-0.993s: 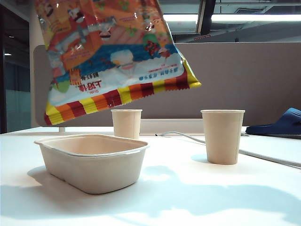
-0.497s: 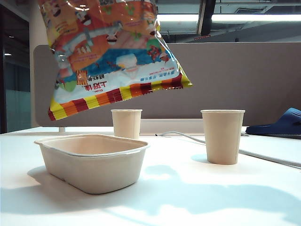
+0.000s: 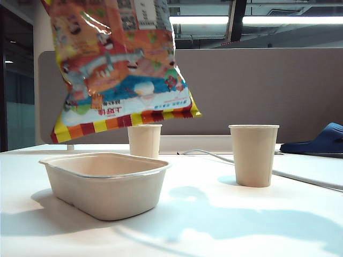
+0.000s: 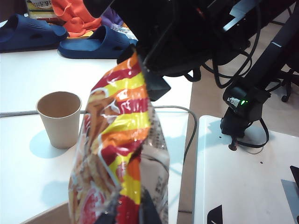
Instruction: Pick up a bag of chips and put them in the box.
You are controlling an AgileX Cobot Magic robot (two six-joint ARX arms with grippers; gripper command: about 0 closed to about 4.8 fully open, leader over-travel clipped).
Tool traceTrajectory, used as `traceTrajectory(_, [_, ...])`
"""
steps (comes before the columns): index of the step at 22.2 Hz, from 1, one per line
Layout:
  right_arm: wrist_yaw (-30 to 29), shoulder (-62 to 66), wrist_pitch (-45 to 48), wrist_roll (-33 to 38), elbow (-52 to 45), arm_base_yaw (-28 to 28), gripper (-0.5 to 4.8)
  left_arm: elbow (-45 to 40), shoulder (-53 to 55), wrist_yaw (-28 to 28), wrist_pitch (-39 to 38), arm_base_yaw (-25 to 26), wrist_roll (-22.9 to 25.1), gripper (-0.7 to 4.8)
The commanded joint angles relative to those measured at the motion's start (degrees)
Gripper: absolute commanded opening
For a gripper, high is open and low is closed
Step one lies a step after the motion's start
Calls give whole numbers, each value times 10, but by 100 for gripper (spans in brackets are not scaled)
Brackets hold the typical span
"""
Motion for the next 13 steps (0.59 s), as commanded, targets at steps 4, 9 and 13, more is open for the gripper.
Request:
traceTrajectory(4, [28, -2, 10, -28, 3, 0, 127, 2, 0, -24, 9, -1, 2, -6])
traceTrajectory(9, [30, -2, 7, -35, 3, 0, 127, 2, 3, -24, 11, -1, 2, -6])
traceTrajectory(13, [30, -2, 7, -49, 3, -2, 127, 2, 12, -24, 15, -1, 2, -6])
